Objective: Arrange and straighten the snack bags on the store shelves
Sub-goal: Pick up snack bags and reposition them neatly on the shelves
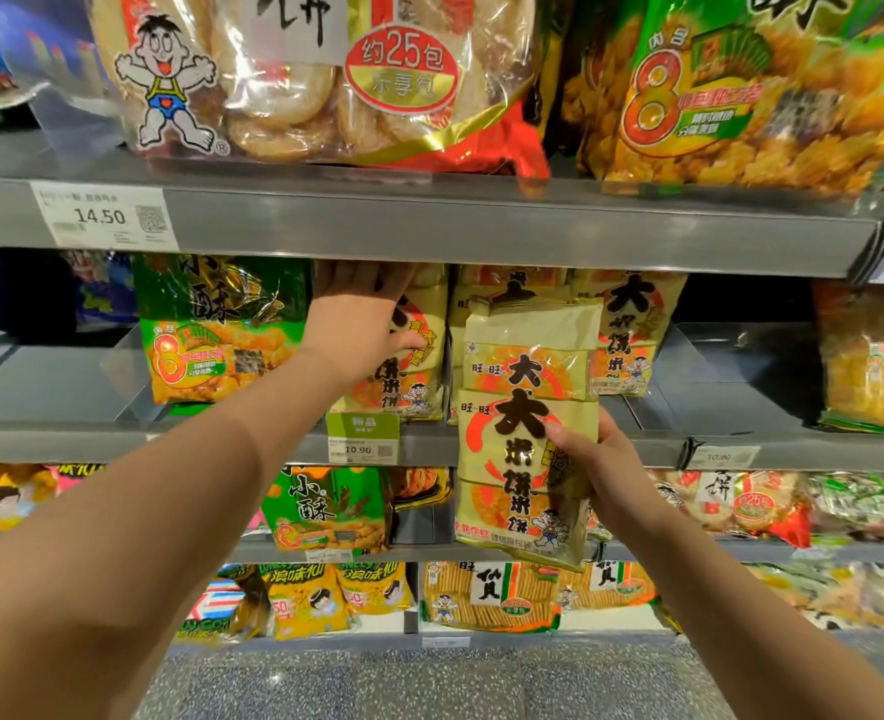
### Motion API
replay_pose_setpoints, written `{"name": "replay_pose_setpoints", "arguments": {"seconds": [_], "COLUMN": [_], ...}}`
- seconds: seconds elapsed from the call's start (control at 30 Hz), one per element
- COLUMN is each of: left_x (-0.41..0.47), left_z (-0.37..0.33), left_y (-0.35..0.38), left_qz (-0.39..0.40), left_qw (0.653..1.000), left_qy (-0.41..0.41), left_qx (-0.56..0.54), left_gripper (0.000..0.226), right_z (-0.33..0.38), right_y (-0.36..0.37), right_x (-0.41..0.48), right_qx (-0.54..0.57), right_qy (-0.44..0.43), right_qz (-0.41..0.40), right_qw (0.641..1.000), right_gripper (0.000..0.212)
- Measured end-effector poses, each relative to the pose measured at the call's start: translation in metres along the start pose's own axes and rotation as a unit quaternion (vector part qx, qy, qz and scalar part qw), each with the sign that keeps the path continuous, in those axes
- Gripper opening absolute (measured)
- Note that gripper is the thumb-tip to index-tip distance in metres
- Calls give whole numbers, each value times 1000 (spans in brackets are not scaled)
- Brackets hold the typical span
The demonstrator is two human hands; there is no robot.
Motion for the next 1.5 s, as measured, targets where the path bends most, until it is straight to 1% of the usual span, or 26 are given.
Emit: {"name": "replay_pose_setpoints", "arguments": {"seconds": [0.03, 0.13, 0.2, 0.3, 0.33, 0.43, 0.47, 0.5, 0.53, 0.57, 0.6, 0.63, 0.7, 0.73, 0.77, 0.8, 0.9, 0.97, 1.0, 1.07, 1.17, 1.27, 1.33, 1.4, 1.43, 1.5], "left_x": [-1, -5, -10, -21, -26, -35, -36, -38, -39, -42, -44, -47, -50, -52, -53, -53, -46, -37, -32, -22, -7, 8, 17, 23, 27, 31], "left_z": [0, 1, 0, -2, -6, -29, -39, -50, -60, -69, -77, -83, -95, -101, -109, -116, -133, -144, -148, -160, -175, -186, -189, -187, -183, -178], "left_y": [3, 1, -4, -11, -10, -8, -6, -4, 1, 5, 11, 18, 35, 41, 45, 47, 44, 42, 42, 42, 41, 34, 33, 37, 42, 48], "left_qz": [-2, 7, 12, -37, -55, -102, -85, -51, -13, 18, 48, 80, 148, 177, 199, 210, 170, 142, 125, 102, 87, 56, 60, 64, 61, 66], "left_qw": [1000, 1000, 1000, 999, 997, 984, 981, 981, 980, 978, 969, 945, 856, 819, 802, 799, 808, 800, 802, 811, 810, 810, 816, 825, 829, 840], "left_qy": [5, -1, 2, 12, 30, 140, 158, 164, 150, 116, 65, 0, -135, -174, -191, -193, -180, -175, -173, -167, -173, -185, -204, -213, -222, -231], "left_qx": [0, 14, 28, -21, -38, -50, -67, -95, -131, -175, -235, -317, -477, -518, -530, -530, -534, -556, -558, -551, -553, -553, -538, -519, -509, -487], "left_gripper": [89, 69, 67, 63, 60, 58, 60, 63, 66, 70, 75, 81, 90, 92, 94, 93, 87, 84, 83, 78, 69, 56, 45, 20, 18, 34], "right_z": [-2, -3, 1, 8, 11, 18, 19, 21, 23, 24, 26, 27, 30, 31, 31, 31, 35, 43, 47, 54, 63, 76, 81, 81, 81, 80], "right_y": [0, -1, -3, -7, -8, -12, -14, -15, -17, -17, -18, -19, -22, -24, -28, -33, -55, -72, -78, -92, -110, -121, -125, -124, -122, -119], "right_x": [0, 0, -1, -3, -4, -8, -8, -9, -9, -10, -10, -11, -14, -14, -15, -16, -15, -12, -10, -2, 12, 26, 33, 41, 44, 50], "right_qx": [3, 10, 11, 8, 7, 5, 7, 10, 14, 18, 21, 21, 16, 8, -2, -9, -31, -72, -95, -125, -159, -157, -148, -149, -154, -169], "right_qy": [2, 2, -1, -5, -7, -12, -11, -10, -10, -11, -12, -13, -19, -25, -32, -33, -29, -41, -48, -45, -33, -50, -46, -38, -38, -33], "right_qz": [-3, -7, -9, -13, -12, -12, -16, -21, -24, -24, -22, -20, -17, -13, -12, -14, -32, -44, -51, -91, -164, -187, -196, -194, -189, -180], "right_qw": [1000, 1000, 1000, 1000, 1000, 1000, 1000, 1000, 1000, 1000, 999, 999, 1000, 1000, 999, 999, 999, 996, 993, 987, 973, 968, 968, 969, 969, 969], "right_gripper": [52, 53, 49, 37, 36, 38, 39, 41, 43, 44, 45, 45, 47, 50, 53, 56, 61, 56, 51, 44, 39, 32, 27, 29, 28, 24]}}
Point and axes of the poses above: each hand's wrist, its own x-axis towards the middle knuckle, its own y-axis out of the palm, z = x × y, the point moved 4 cm from there along x, towards the middle knuckle, and after that the axes turned 13 degrees about -x, right-handed, at the moved point
